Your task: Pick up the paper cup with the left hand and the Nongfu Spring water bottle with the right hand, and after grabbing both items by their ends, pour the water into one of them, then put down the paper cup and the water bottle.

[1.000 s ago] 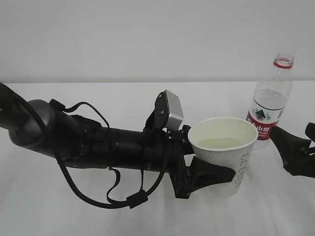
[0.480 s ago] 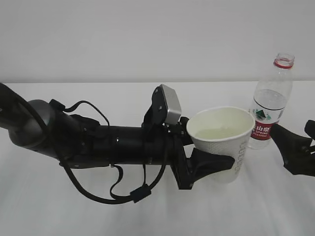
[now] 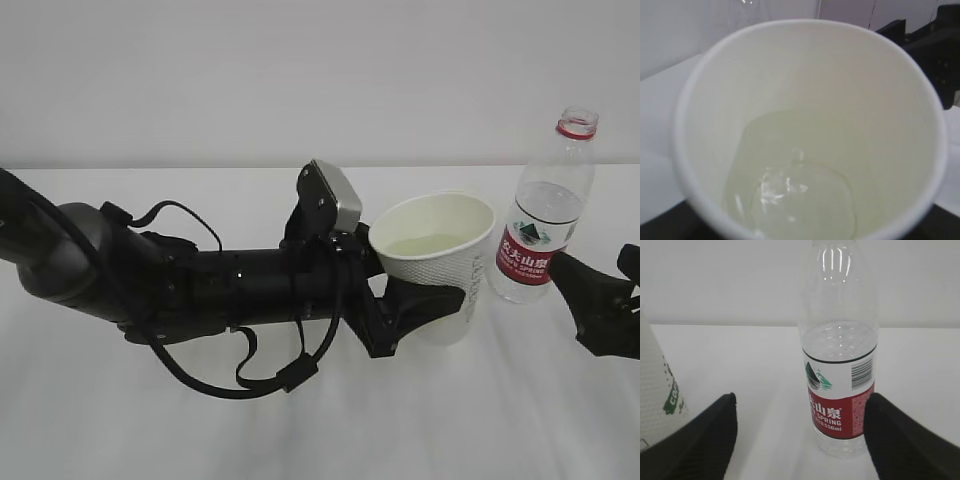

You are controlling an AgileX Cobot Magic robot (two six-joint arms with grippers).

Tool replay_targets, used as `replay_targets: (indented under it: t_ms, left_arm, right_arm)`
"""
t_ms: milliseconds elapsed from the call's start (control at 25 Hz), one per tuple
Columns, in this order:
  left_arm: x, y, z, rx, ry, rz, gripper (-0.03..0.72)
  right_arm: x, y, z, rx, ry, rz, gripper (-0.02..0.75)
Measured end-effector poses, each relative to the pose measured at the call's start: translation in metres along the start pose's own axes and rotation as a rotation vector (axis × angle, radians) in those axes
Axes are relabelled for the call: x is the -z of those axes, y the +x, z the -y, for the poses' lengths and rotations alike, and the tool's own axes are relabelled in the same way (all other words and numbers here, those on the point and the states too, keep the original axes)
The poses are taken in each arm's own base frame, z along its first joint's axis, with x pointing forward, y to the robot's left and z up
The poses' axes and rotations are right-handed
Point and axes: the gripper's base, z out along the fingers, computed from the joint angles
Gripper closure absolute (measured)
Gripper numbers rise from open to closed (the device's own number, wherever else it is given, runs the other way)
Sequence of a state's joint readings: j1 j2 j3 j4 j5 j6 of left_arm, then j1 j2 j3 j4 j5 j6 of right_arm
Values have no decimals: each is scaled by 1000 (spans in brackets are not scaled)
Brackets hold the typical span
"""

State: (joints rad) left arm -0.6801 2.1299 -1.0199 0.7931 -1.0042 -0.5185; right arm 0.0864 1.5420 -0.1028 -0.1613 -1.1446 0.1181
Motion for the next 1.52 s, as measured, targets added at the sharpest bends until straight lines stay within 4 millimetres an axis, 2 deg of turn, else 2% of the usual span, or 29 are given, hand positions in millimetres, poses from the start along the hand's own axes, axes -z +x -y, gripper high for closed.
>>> replay_targets:
  t_ms: [640,1080,1520]
  left_arm:
    - [2,-2,-19,-45,-210,22,182]
    - [29,-4,-59,-20,-351,40,186]
    - [55,10,-75,20,-424,4,187]
  right_arm:
    - [0,0,0,0,0,0,147]
    - [0,0,0,0,0,0,148]
    - [0,0,0,0,0,2,148]
